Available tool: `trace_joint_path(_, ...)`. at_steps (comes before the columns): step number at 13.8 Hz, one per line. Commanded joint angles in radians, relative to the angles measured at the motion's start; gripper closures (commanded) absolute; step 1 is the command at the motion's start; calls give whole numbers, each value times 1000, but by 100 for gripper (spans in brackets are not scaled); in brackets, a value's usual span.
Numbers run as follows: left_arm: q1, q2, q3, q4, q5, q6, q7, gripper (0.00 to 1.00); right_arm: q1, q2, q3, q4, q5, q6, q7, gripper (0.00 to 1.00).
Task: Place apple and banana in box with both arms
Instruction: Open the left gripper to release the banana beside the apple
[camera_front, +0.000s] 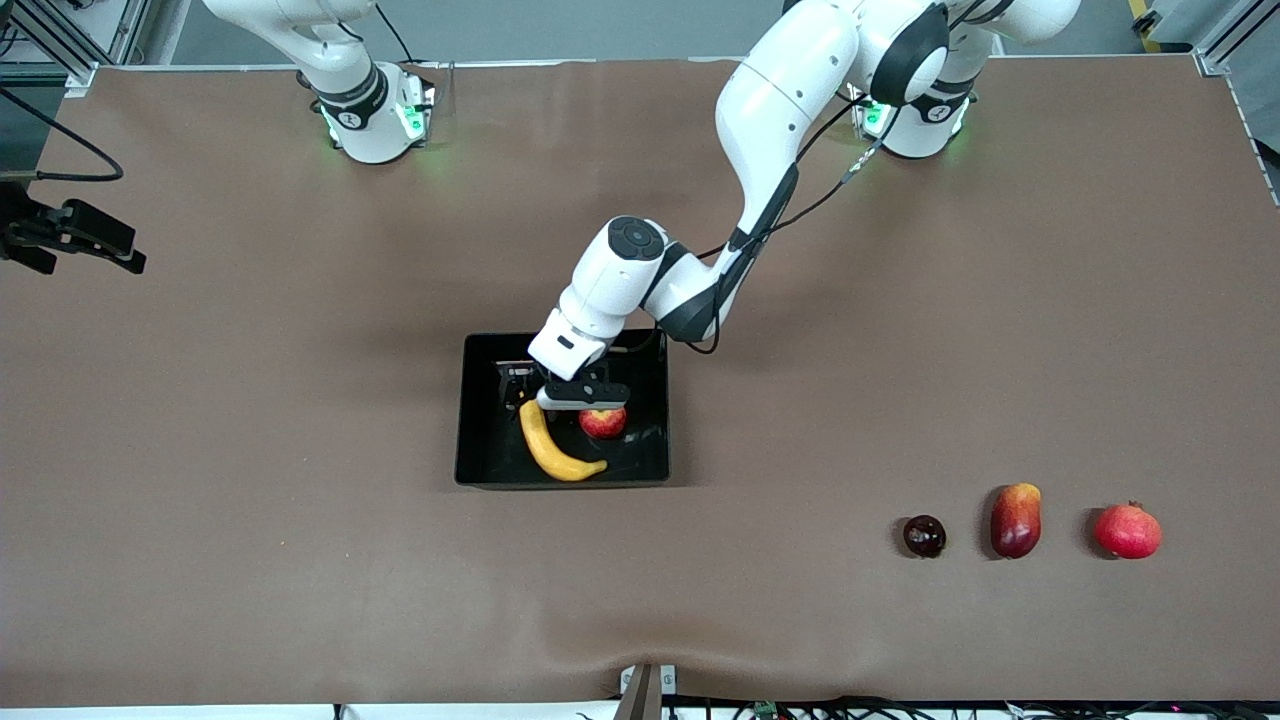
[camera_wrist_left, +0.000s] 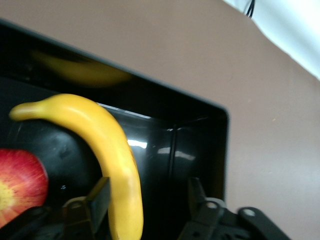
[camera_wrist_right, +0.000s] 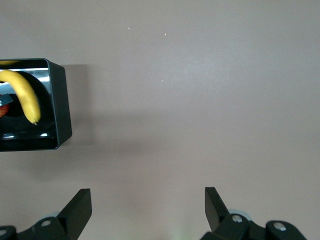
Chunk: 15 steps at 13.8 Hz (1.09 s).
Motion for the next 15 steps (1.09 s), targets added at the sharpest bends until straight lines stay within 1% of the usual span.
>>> trace_joint_path(1,13,-78,32,18,-19,-152,-19,0,7,-1,-4,2,-9,3,2,0)
trace_joint_path(3,103,-181,39,15,-19,-334,5,0,7,-1,-4,2,-8,3,2,0)
trace_joint_path(5,184,-292,40,10,-19,-495,74,0,7,-1,-4,2,-8,3,2,0)
trace_joint_path(8,330,-433,42,-5,-23,-762,250,0,7,-1,-4,2,-8,3,2,0)
trace_joint_path(11,474,-514,43,-8,-23,-1006,384,0,7,-1,-4,2,-8,3,-1,0)
trace_joint_path(13,571,-535,43,-7,-20,-1113,397,0,7,-1,-4,2,-6,3,-3,0)
trace_joint_path(15,632,-553,45,-7,-9,-1220,400,0,7,-1,-3,2,-6,2,-4,0)
